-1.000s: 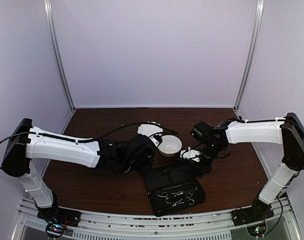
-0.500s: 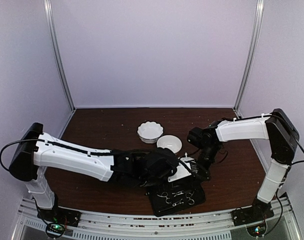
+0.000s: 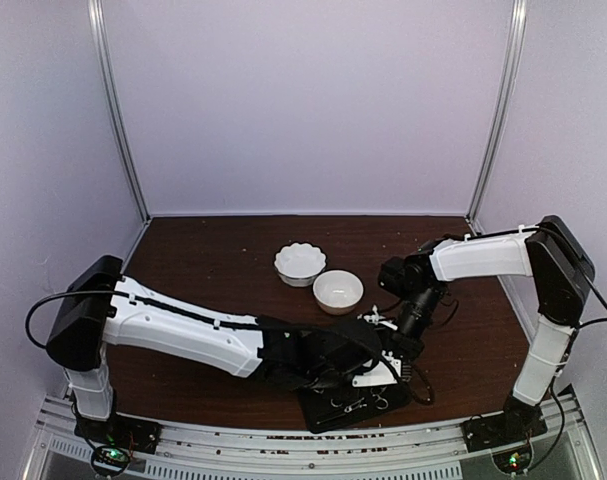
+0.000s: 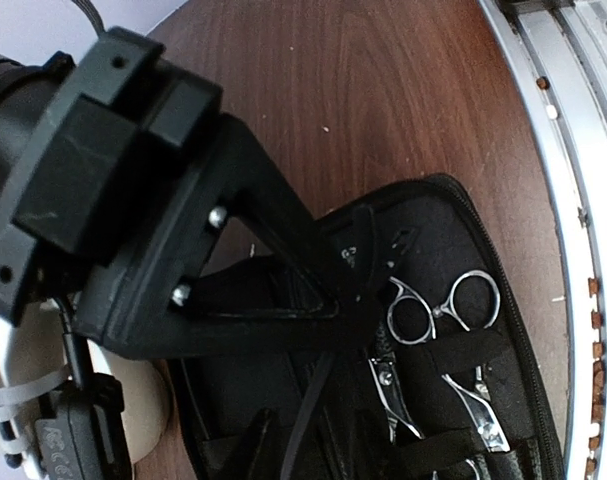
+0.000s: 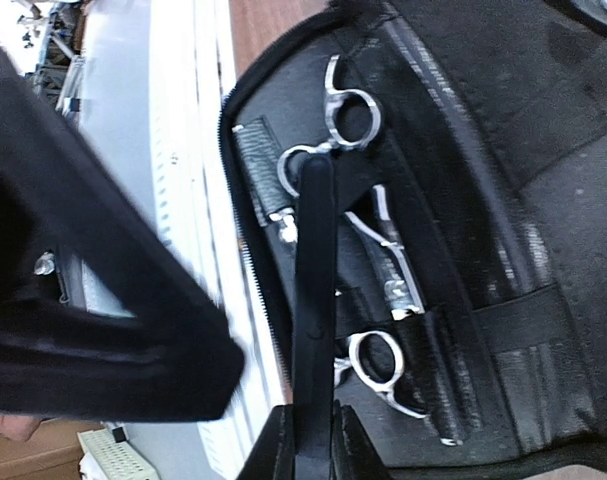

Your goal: Sort the hair-cutting tools

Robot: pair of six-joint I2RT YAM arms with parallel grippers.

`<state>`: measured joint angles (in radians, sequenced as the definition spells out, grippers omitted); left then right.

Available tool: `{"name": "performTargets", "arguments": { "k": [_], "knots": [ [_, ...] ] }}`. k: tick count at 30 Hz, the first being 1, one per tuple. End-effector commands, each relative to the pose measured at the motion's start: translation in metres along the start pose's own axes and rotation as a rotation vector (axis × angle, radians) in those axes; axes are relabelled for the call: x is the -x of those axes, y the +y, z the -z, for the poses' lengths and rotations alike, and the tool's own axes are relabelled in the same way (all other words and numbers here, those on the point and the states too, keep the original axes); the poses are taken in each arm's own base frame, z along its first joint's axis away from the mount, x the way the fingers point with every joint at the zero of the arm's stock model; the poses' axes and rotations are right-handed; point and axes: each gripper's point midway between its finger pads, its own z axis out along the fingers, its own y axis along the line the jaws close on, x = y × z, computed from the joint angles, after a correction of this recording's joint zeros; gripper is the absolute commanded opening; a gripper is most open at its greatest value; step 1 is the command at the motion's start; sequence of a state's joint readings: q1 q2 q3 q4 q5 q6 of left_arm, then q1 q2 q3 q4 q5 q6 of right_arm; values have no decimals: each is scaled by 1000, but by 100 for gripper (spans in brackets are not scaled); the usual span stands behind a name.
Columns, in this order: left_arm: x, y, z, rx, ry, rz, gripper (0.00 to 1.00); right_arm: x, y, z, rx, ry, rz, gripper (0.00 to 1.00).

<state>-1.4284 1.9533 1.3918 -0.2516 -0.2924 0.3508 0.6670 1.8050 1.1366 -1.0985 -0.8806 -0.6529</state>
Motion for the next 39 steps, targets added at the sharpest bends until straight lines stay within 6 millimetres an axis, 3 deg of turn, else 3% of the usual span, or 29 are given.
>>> {"name": "performTargets", "arguments": {
  "k": [1,22,26,30,39],
  "knots": [
    [2,-1,-9,-7,12,-44,28,3,14,4,71,-16,20,11],
    [-26,16,-16,132,145,-90,9,1,16,5,84,-11,28,12],
    [-28,21,-15,164,156,-80,16,0,17,4,86,-7,27,12],
    [-29,22,-14,172,162,-79,16,0,16,4,86,-7,25,12],
    [-30,18,-11,140,154,-45,0,2,15,8,77,-13,37,16]
  ]
}}
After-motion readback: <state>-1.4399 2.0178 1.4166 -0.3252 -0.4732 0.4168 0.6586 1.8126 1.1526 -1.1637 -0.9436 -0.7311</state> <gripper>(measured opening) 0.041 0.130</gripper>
